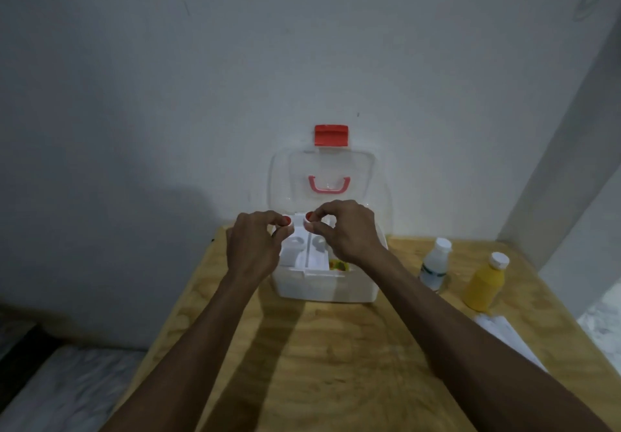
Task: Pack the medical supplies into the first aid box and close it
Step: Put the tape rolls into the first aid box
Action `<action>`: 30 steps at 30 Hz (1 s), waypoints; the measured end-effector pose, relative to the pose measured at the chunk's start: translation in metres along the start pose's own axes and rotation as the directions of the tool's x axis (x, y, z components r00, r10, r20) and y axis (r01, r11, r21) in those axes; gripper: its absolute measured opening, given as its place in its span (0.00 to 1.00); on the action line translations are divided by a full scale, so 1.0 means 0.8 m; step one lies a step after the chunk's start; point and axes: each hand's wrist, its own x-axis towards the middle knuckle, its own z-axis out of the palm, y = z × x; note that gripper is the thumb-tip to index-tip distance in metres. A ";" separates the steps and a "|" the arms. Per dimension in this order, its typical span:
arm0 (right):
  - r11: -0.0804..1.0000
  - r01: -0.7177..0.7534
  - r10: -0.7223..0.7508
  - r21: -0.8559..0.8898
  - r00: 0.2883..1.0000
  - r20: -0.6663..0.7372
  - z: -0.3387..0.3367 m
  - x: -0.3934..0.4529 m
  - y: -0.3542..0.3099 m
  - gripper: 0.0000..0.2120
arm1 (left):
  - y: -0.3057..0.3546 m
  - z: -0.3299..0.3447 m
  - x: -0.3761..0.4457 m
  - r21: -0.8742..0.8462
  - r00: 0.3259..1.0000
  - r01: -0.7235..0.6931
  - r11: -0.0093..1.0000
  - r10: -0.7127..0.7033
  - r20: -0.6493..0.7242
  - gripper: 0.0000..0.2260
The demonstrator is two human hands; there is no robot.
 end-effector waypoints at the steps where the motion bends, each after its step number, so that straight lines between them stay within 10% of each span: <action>1: 1.000 0.003 -0.003 0.001 1.000 0.010 0.006 0.006 0.001 0.09 | -0.003 0.003 0.004 0.024 1.000 -0.002 1.000 0.002 0.008 0.08; 30: 0.993 -0.001 0.022 -0.121 0.985 0.171 0.057 0.042 0.019 0.10 | -0.025 0.026 0.026 0.054 0.969 0.183 0.982 -0.189 0.161 0.12</action>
